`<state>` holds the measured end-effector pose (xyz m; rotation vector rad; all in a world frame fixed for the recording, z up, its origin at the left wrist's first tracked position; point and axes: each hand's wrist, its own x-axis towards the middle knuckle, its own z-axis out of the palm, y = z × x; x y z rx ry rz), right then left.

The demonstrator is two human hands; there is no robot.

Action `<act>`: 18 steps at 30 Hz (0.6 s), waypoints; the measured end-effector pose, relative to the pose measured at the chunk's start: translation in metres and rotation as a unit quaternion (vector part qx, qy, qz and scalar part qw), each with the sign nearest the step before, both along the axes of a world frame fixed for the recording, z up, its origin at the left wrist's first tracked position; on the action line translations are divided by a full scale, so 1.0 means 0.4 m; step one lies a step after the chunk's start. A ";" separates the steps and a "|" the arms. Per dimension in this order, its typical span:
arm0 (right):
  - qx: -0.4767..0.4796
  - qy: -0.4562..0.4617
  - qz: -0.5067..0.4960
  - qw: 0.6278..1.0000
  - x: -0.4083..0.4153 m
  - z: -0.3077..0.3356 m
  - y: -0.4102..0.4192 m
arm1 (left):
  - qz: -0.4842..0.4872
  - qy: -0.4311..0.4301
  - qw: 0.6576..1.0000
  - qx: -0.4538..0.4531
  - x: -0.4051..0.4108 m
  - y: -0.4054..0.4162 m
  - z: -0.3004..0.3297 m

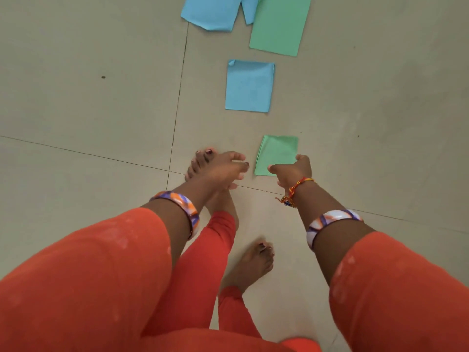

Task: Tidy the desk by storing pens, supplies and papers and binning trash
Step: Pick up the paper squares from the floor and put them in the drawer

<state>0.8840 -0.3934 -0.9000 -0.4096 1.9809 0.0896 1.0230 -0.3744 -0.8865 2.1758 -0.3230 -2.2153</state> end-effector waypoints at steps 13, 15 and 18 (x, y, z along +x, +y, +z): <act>-0.041 0.004 -0.020 0.999 0.062 -0.053 0.041 | 0.049 0.032 0.998 -0.017 -0.048 -0.009 -0.012; -0.013 -0.022 0.011 1.000 0.068 0.002 0.023 | 0.062 0.027 0.998 -0.007 -0.014 -0.025 0.029; 0.021 -0.052 0.009 0.998 0.065 0.067 -0.022 | 0.077 0.010 0.997 -0.004 0.029 -0.069 0.076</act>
